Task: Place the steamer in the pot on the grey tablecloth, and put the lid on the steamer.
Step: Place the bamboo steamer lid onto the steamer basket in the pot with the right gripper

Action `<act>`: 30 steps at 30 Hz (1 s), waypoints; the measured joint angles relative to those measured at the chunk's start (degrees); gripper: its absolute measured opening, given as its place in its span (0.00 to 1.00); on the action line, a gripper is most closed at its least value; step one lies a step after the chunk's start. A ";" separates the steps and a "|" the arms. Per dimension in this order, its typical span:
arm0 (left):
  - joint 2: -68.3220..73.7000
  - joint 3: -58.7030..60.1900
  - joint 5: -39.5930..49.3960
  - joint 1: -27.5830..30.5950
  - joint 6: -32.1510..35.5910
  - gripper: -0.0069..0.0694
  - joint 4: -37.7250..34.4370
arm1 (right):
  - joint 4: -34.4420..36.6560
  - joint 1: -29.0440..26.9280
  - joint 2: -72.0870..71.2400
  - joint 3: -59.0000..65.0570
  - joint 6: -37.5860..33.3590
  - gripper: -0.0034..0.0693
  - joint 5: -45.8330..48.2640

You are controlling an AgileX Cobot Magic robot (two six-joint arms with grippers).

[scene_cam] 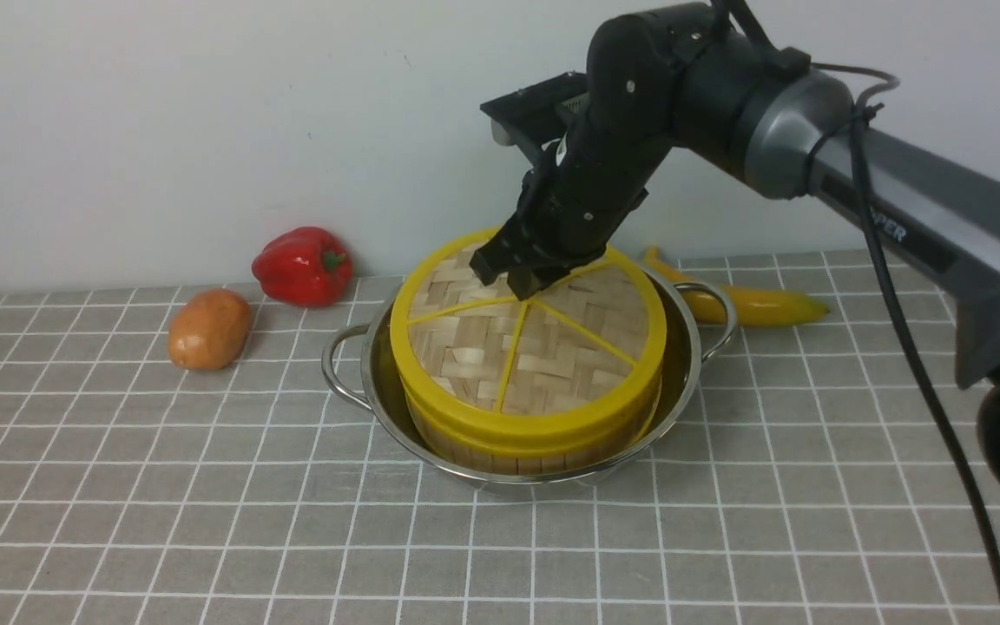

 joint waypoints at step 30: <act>0.00 0.00 0.00 0.00 0.00 0.19 0.00 | -0.13 0.00 1.33 -0.29 0.24 0.21 0.26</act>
